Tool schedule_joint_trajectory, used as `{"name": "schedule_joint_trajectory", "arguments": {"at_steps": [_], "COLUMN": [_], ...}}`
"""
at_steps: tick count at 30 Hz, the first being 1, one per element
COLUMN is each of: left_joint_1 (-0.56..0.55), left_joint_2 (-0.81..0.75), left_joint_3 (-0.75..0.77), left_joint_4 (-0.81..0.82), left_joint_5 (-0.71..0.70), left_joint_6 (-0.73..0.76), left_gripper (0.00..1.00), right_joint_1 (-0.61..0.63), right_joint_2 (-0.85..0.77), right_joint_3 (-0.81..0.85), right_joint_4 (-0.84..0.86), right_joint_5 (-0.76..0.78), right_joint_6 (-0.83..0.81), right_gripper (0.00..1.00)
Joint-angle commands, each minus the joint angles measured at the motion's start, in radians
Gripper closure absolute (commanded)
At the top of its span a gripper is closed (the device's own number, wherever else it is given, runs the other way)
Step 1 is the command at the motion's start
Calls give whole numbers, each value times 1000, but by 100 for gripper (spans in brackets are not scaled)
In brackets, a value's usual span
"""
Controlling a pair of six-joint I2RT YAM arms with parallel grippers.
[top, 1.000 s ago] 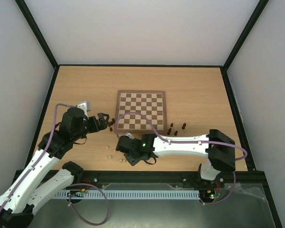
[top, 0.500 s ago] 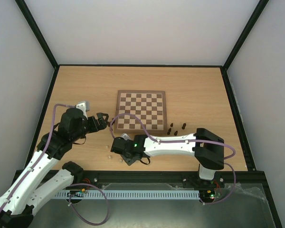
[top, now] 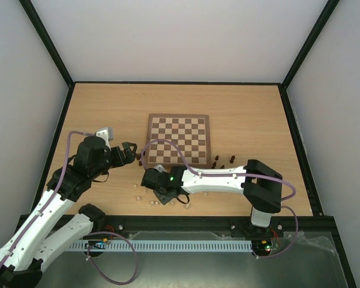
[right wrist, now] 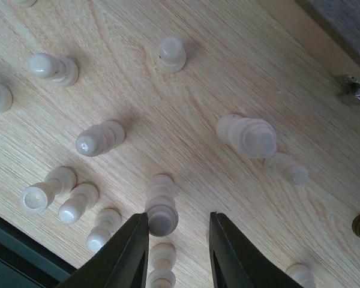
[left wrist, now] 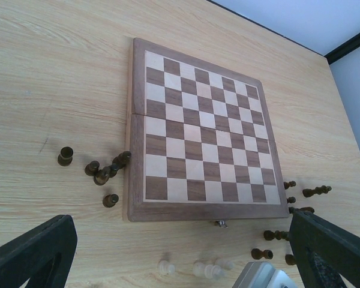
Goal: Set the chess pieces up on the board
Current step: Pick up the chess piece at the center of the board.
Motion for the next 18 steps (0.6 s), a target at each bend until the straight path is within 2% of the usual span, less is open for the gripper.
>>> {"name": "schedule_joint_trajectory", "arguments": {"at_steps": [1, 18], "left_joint_1": [-6, -6], "left_joint_2": [7, 24], "left_joint_3": [27, 23], "left_joint_4": [-19, -6], "left_joint_5": [-10, -8], "left_joint_6": [4, 4], "left_gripper": [0, 1], "right_joint_1": [-5, -11], "right_joint_2": [6, 47], "right_joint_3": [9, -1], "right_joint_4": [-10, 20], "right_joint_5": [-20, -69], "right_joint_6": [-20, -35], "right_gripper": [71, 74]}}
